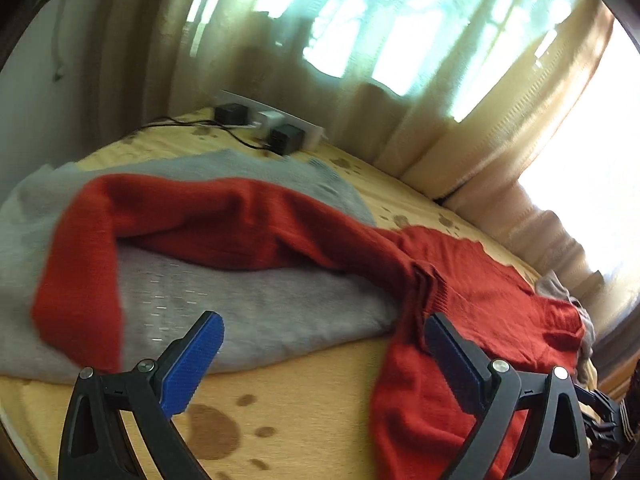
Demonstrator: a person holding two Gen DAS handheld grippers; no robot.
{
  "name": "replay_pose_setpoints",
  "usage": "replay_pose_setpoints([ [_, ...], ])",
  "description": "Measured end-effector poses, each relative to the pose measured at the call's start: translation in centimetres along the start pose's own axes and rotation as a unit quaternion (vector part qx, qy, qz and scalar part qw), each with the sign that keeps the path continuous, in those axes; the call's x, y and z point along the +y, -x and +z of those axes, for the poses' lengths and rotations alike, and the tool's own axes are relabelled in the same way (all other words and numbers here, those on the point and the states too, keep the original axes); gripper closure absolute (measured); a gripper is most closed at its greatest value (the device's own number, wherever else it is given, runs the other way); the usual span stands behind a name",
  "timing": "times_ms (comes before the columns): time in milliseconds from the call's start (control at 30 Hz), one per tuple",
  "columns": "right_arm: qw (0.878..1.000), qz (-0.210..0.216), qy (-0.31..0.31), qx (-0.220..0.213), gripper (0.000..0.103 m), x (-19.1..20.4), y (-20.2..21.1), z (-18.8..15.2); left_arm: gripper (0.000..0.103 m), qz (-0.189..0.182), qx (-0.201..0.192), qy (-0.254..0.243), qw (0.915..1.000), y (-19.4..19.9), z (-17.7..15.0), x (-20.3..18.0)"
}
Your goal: Fold clothes
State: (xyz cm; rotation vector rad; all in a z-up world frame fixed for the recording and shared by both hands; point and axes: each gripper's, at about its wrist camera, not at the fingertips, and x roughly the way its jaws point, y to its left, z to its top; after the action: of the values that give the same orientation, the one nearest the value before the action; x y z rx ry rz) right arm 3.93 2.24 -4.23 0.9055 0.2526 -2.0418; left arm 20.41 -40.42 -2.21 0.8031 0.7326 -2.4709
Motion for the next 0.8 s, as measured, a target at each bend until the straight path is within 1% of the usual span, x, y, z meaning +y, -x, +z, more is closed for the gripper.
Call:
replay_pose_setpoints([
  [33,1.0,0.005,0.014,-0.013,0.003,1.1,0.3,0.6,0.001,0.023,-0.018,0.017,0.9994,0.9,0.0,1.6],
  [67,0.999,0.011,0.027,-0.025,0.0,2.1,0.6,1.2,0.001,0.045,-0.035,0.033,0.9978,1.8,0.0,3.3],
  [167,0.995,0.045,0.072,-0.044,0.0,5.8,0.6,3.6,0.001,0.086,-0.063,0.064,0.9923,3.9,-0.8,7.7],
  [233,0.99,0.069,0.108,-0.055,0.0,8.3,0.1,5.4,0.001,0.096,-0.059,0.073,0.991,4.6,-1.7,9.8],
  [367,0.974,0.114,0.182,-0.068,0.0,14.4,-2.2,8.7,0.001,0.087,-0.043,0.088,0.9914,5.4,-3.0,12.5],
  [433,0.965,0.139,0.21,-0.071,0.0,17.4,-3.5,9.8,0.001,0.077,-0.05,0.097,0.9911,6.0,-3.3,13.4],
  [500,0.96,0.152,0.224,-0.067,0.0,20.2,-4.9,10.4,0.001,0.06,-0.06,0.1,0.9914,6.2,-3.1,14.2],
  [567,0.955,0.176,0.232,-0.056,0.0,22.7,-5.9,10.3,0.001,0.039,-0.065,0.091,0.993,6.2,-2.5,14.5],
  [600,0.952,0.185,0.238,-0.05,0.0,23.8,-6.3,10.1,0.004,0.028,-0.067,0.08,0.9942,6.0,-2.1,14.5],
  [633,0.95,0.187,0.246,-0.046,0.0,24.7,-6.6,9.7,0.022,0.018,-0.068,0.068,0.9952,5.9,-1.7,14.4],
  [667,0.948,0.185,0.254,-0.043,0.0,25.4,-6.8,9.1,0.036,0.012,-0.065,0.055,0.9963,5.6,-1.3,14.3],
  [700,0.947,0.183,0.262,-0.041,0.0,25.9,-6.9,8.5,0.057,0.009,-0.057,0.046,0.9973,5.0,-0.9,14.2],
  [733,0.946,0.182,0.265,-0.039,0.0,26.1,-6.9,8.0,0.068,0.007,-0.045,0.039,0.9982,4.3,-0.5,14.3],
  [800,0.948,0.182,0.26,-0.031,0.0,26.1,-7.0,7.2,0.069,0.008,-0.016,0.037,0.9992,2.6,0.0,14.8],
])
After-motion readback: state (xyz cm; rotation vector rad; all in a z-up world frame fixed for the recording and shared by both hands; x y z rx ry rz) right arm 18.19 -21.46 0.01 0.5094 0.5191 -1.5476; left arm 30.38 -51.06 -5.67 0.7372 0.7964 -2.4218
